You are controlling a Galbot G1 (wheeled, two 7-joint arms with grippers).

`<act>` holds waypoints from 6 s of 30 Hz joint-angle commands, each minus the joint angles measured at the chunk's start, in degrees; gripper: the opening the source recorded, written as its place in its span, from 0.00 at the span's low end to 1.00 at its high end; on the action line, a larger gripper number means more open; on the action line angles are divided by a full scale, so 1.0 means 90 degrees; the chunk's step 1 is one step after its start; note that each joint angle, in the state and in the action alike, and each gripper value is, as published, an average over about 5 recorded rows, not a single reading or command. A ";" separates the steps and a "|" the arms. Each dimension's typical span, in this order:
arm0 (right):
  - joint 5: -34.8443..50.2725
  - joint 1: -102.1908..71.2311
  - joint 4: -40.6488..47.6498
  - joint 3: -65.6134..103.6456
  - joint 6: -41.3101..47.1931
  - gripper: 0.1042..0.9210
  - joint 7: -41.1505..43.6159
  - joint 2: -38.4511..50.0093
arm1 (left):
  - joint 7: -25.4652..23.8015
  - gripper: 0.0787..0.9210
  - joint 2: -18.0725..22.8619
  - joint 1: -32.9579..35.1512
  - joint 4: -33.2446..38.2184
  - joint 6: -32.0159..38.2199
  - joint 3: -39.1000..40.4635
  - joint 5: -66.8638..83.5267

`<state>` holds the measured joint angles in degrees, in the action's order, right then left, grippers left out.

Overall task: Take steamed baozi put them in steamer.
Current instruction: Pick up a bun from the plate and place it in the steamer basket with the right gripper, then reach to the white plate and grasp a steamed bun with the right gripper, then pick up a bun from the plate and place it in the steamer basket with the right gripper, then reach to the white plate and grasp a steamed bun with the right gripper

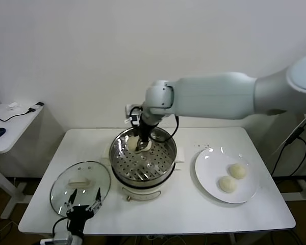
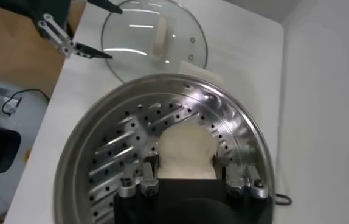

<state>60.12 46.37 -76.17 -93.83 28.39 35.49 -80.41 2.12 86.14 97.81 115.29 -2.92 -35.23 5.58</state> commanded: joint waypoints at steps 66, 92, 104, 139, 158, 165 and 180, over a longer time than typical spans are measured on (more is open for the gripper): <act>-0.4059 -0.2481 -0.0085 0.0252 -0.1203 0.88 0.1303 0.5066 | -0.0015 0.88 0.0066 0.0093 0.0027 0.0013 -0.0063 -0.0174; -0.4137 -0.2965 0.0306 0.0840 -0.1056 0.76 0.1101 0.4692 | 0.0012 0.88 0.0060 0.0137 -0.0021 0.0034 -0.0046 -0.0188; -0.4092 -0.0374 0.0625 -0.0259 -0.2209 0.56 0.2187 0.3994 | 0.0014 0.88 0.0081 0.0205 0.0105 0.0023 -0.0004 -0.0279; -0.6453 -0.1017 -0.0015 0.0696 -0.6566 0.57 0.2179 0.0022 | 0.0019 0.88 0.0025 0.0336 0.0199 0.0032 -0.0021 -0.0322; -0.5861 -0.1057 0.0839 0.0734 -0.6824 0.79 0.2528 -0.0284 | 0.0051 0.88 0.0016 0.0373 0.0172 0.0083 -0.0016 -0.0305; -0.4914 -0.0251 0.0960 0.0699 -0.6897 0.88 0.2844 0.0187 | 0.0048 0.88 0.0046 0.0386 0.0195 0.0090 0.0031 -0.0342; -0.2611 0.1120 0.1127 -0.1205 -0.2951 0.88 0.3157 0.3184 | 0.0038 0.88 0.0012 0.0424 0.0271 0.0112 0.0011 -0.0318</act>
<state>27.76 50.81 -64.93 -95.43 -18.74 62.71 -68.77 2.48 86.38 101.61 117.75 -1.93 -35.06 2.60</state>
